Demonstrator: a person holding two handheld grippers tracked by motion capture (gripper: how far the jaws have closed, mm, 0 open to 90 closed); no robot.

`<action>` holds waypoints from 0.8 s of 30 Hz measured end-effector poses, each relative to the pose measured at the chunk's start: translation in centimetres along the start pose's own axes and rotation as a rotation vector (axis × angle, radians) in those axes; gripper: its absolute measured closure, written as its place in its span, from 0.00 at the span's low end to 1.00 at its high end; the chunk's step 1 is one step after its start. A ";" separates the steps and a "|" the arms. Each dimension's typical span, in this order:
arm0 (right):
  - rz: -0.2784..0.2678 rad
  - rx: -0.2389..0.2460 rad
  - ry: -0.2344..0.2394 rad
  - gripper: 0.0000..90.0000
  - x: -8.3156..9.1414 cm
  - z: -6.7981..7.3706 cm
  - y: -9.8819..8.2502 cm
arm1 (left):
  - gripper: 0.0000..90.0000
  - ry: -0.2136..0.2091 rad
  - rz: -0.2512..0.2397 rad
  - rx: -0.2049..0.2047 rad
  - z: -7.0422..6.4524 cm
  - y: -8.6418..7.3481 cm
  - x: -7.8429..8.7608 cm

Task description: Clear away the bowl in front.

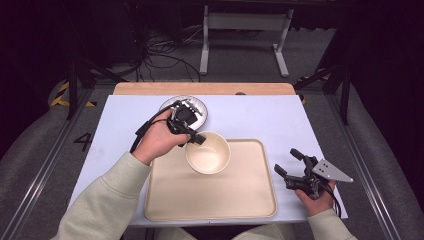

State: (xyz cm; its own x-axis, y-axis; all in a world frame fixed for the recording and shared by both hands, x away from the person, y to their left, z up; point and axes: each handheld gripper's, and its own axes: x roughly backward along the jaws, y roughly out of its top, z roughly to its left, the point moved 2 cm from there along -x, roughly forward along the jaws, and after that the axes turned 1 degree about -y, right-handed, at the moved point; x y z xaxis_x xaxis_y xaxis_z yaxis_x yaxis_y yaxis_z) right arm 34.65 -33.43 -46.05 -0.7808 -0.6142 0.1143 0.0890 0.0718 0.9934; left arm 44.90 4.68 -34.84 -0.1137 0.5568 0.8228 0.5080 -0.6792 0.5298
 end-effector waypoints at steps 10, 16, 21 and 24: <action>0.000 0.001 0.001 0.16 0.0 0.0 0.0 | 0.91 -0.003 0.029 -0.007 -0.1 -0.3 -1.6; 0.000 0.000 0.001 0.16 0.0 0.0 0.0 | 0.91 0.006 0.051 -0.010 -0.1 -0.6 -2.4; 0.000 0.001 0.002 0.16 0.0 0.0 0.0 | 0.91 -0.003 0.066 -0.003 0.0 -0.8 -3.3; 0.000 0.002 0.001 0.16 0.0 0.0 0.0 | 0.91 0.005 0.078 -0.008 0.0 -1.0 -3.8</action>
State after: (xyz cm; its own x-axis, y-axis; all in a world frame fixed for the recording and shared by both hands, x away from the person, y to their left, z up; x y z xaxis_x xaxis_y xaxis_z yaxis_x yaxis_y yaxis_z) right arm 34.65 -33.43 -46.05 -0.7799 -0.6154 0.1140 0.0877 0.0729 0.9935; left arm 44.83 3.25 -38.51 -0.0785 0.4991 0.8630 0.5088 -0.7243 0.4653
